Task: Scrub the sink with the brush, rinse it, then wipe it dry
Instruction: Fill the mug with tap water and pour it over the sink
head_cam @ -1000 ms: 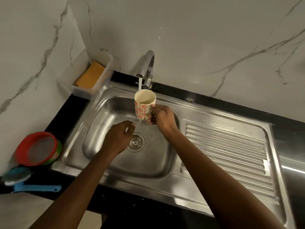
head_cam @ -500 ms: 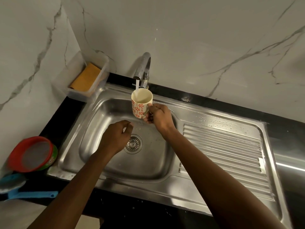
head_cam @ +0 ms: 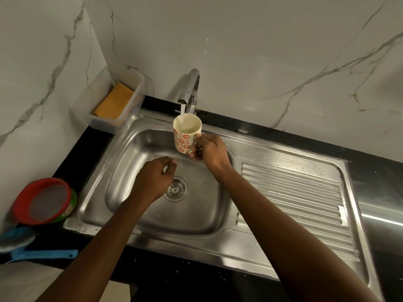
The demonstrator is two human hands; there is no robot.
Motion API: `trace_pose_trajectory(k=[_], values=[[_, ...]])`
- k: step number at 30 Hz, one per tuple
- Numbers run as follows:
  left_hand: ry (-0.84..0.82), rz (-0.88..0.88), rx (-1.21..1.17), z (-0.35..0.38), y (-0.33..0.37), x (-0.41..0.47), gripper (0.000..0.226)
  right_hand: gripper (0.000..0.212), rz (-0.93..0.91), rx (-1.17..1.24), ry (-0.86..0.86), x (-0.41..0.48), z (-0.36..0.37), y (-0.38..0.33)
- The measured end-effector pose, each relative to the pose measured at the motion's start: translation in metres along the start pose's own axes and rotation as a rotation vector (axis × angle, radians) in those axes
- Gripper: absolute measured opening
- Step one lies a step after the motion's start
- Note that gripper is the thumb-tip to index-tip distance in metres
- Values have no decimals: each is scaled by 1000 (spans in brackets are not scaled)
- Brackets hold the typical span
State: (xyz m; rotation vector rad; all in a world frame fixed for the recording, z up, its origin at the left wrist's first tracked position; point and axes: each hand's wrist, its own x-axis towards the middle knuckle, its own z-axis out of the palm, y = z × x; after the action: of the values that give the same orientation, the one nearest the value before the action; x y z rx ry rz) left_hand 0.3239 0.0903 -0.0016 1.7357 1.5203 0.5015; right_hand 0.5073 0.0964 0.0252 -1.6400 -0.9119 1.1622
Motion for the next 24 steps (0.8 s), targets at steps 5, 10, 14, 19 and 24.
trace_pose_trajectory(k=[5, 10, 14, 19, 24], values=[[0, 9, -5, -1, 1, -1, 22, 37, 0, -2, 16, -2, 1, 2], [5, 20, 5, -3, 1, -1, 23, 35, 5, -2, 26, -3, 2, 3], [17, 31, 8, -4, -1, -1, 28, 35, 4, -3, 29, -2, 2, 3], [21, 33, 20, -6, -5, 0, 30, 32, 4, -9, 27, -2, 5, 3], [18, 24, 8, -9, -6, -1, 36, 33, 3, -23, 34, 0, 8, -1]])
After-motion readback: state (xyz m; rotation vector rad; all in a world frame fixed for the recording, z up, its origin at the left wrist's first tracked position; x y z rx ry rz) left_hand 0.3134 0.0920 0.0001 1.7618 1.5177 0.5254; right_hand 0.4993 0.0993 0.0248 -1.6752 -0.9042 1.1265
